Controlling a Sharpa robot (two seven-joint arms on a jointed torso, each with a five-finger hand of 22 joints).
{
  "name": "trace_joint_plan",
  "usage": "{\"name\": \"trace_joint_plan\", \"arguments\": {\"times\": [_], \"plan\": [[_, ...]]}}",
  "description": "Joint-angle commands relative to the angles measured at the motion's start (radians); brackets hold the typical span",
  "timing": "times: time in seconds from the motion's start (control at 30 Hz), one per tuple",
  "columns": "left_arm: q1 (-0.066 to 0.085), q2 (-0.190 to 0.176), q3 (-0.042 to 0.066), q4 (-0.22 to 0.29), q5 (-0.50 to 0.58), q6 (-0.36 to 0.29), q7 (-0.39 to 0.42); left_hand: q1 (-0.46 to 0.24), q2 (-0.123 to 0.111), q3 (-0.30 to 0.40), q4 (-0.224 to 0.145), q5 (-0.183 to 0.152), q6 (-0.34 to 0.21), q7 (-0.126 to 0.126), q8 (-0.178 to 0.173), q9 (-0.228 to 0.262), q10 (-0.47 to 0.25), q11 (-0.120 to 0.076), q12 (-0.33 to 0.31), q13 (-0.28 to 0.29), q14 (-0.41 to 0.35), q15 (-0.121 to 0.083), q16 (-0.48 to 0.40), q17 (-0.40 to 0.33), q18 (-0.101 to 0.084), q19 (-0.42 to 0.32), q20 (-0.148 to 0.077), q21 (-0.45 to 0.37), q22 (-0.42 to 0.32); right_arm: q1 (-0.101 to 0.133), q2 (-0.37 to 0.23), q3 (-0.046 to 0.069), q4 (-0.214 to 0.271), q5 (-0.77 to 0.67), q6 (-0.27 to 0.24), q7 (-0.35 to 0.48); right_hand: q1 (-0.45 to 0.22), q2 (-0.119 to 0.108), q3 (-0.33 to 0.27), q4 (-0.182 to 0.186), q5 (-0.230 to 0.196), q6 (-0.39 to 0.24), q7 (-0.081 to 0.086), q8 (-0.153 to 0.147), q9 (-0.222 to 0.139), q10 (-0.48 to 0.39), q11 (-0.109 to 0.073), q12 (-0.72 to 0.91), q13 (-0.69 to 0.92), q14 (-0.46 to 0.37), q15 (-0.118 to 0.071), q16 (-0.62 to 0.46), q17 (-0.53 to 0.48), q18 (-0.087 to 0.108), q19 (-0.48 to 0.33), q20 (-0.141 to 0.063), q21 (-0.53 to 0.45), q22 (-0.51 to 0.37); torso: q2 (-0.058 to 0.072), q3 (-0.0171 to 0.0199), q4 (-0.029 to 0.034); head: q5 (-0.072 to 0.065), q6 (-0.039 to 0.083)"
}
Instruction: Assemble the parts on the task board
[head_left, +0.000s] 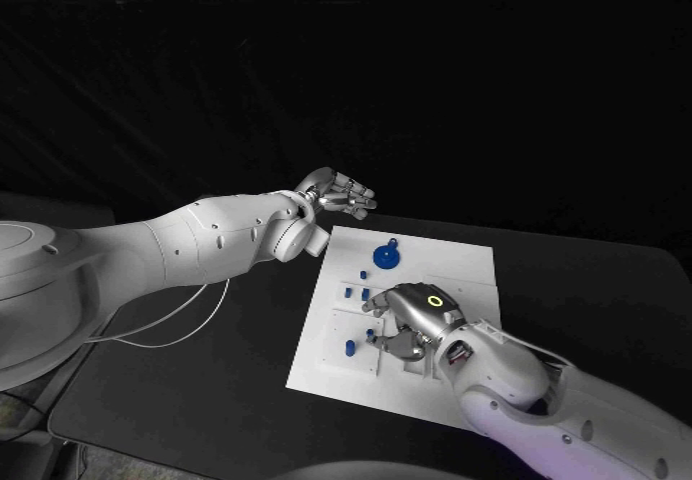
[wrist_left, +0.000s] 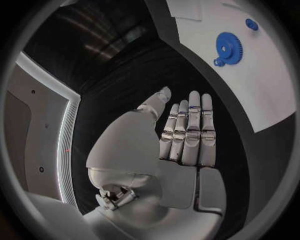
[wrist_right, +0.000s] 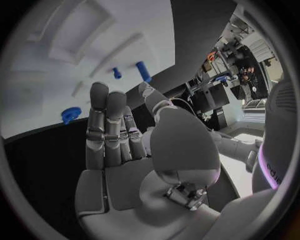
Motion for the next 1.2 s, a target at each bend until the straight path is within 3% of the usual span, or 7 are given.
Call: {"name": "trace_joint_plan", "arguments": {"times": [0.03, 0.27, 0.43, 0.53, 0.6, 0.7, 1.2], "plan": [[-0.003, -0.007, 0.000, 0.003, 0.003, 0.010, 0.010, -0.001, 0.010, -0.003, 0.002, -0.007, -0.001, 0.001, -0.001, 0.002, -0.004, -0.001, 0.000, 0.000, -0.004, 0.006, -0.002, 0.002, -0.014, 0.004, 0.006, 0.002, -0.001, 0.000, -0.050, 0.040, 0.016, 0.227, -0.048, 0.023, -0.026, 0.028, 0.047, 0.021, 0.008, 0.030, -0.002, -0.002, 0.000, 0.093, -0.025, 0.012, 0.004, 0.007, -0.014, 0.006, 0.005, -0.018, 0.042, -0.017, 0.043, 0.011, -0.003, 0.0017, -0.0061, -0.019, 0.014], [-0.010, -0.025, 0.000, 0.015, 0.004, 0.007, 0.026, -0.002, 0.009, -0.004, 0.003, -0.007, -0.001, 0.000, -0.001, 0.002, -0.002, -0.001, 0.000, 0.000, -0.002, 0.005, -0.001, 0.002, -0.014, 0.005, 0.006, 0.003, -0.001, 0.000, -0.167, 0.124, 0.017, 0.484, 0.025, 0.030, -0.050, 0.027, 0.058, 0.006, 0.012, 0.098, -0.031, 0.001, 0.008, 0.274, -0.084, 0.062, 0.059, 0.005, -0.051, 0.015, 0.030, -0.055, 0.040, -0.057, 0.119, 0.040, -0.009, 0.0038, -0.0182, -0.051, 0.028], [-0.018, -0.044, 0.000, 0.033, 0.010, 0.005, 0.043, -0.015, 0.009, -0.009, 0.010, -0.013, -0.001, -0.001, -0.001, 0.002, -0.001, -0.002, 0.000, 0.000, 0.000, 0.005, 0.000, 0.003, -0.015, 0.006, 0.007, 0.001, -0.004, 0.001, -0.251, 0.155, 0.012, 0.619, 0.086, -0.040, -0.093, 0.071, -0.064, 0.038, 0.043, 0.129, -0.053, -0.004, 0.022, 0.212, -0.112, 0.380, 0.452, 0.014, -0.071, 0.037, 0.066, -0.089, 0.045, -0.083, 0.213, 0.074, -0.016, 0.0074, -0.0261, -0.067, 0.031], [-0.024, -0.052, 0.000, 0.038, 0.021, 0.015, 0.061, -0.070, -0.020, -0.072, 0.045, -0.029, -0.004, -0.004, -0.001, 0.002, -0.002, -0.001, 0.002, 0.001, 0.002, 0.010, 0.002, 0.004, -0.020, 0.010, 0.015, -0.006, -0.021, 0.001, -0.288, 0.161, 0.014, 0.678, 0.118, -0.104, -0.091, 0.073, -0.052, 0.058, 0.043, 0.143, -0.058, -0.002, 0.053, 0.141, -0.118, 0.547, 0.677, 0.001, -0.074, 0.072, 0.114, -0.092, 0.044, -0.085, 0.267, 0.101, -0.022, 0.0096, -0.0280, -0.071, 0.029], [-0.028, -0.059, 0.000, 0.042, 0.026, 0.019, 0.073, -0.025, 0.025, -0.247, 0.089, -0.034, -0.007, -0.010, 0.003, 0.004, -0.005, 0.008, 0.006, 0.002, -0.003, 0.012, 0.004, 0.012, -0.018, 0.030, 0.017, -0.008, -0.111, 0.001, -0.311, 0.164, 0.019, 0.717, 0.145, -0.152, -0.099, 0.072, -0.041, 0.075, 0.058, 0.142, -0.061, -0.002, 0.076, 0.133, -0.117, 0.612, 0.775, -0.003, -0.074, 0.092, 0.145, -0.091, 0.046, -0.085, 0.302, 0.117, -0.024, 0.0100, -0.0318, -0.076, 0.030], [-0.032, -0.066, 0.000, 0.047, 0.030, 0.017, 0.081, -0.043, 0.018, -0.333, 0.123, -0.033, -0.011, -0.002, 0.000, 0.002, 0.000, -0.001, 0.006, 0.002, 0.001, 0.012, 0.010, 0.018, -0.019, 0.047, 0.018, -0.004, -0.175, 0.001, -0.335, 0.165, 0.027, 0.768, 0.209, -0.224, -0.125, 0.075, -0.033, 0.101, 0.054, 0.136, -0.066, 0.000, 0.124, 0.137, -0.115, 0.709, 0.926, -0.009, -0.071, 0.113, 0.195, -0.091, 0.045, -0.084, 0.318, 0.130, -0.028, 0.0094, -0.0355, -0.085, 0.024], [-0.048, -0.094, 0.000, 0.104, 0.067, 0.032, 0.100, -0.095, 0.046, -0.369, 0.120, -0.059, 0.003, -0.011, 0.000, 0.003, 0.090, -0.022, -0.002, 0.001, 0.027, 0.005, -0.023, 0.012, -0.021, 0.085, 0.013, 0.005, -0.326, -0.018, -0.340, 0.162, 0.055, 0.838, 0.400, -0.388, -0.189, 0.058, -0.038, 0.201, -0.047, 0.117, -0.062, -0.002, 0.177, 0.183, -0.110, 0.757, 1.075, 0.005, -0.067, 0.165, 0.345, -0.090, 0.046, -0.078, 0.364, 0.169, -0.040, -0.0003, -0.0355, -0.116, -0.002]]}}
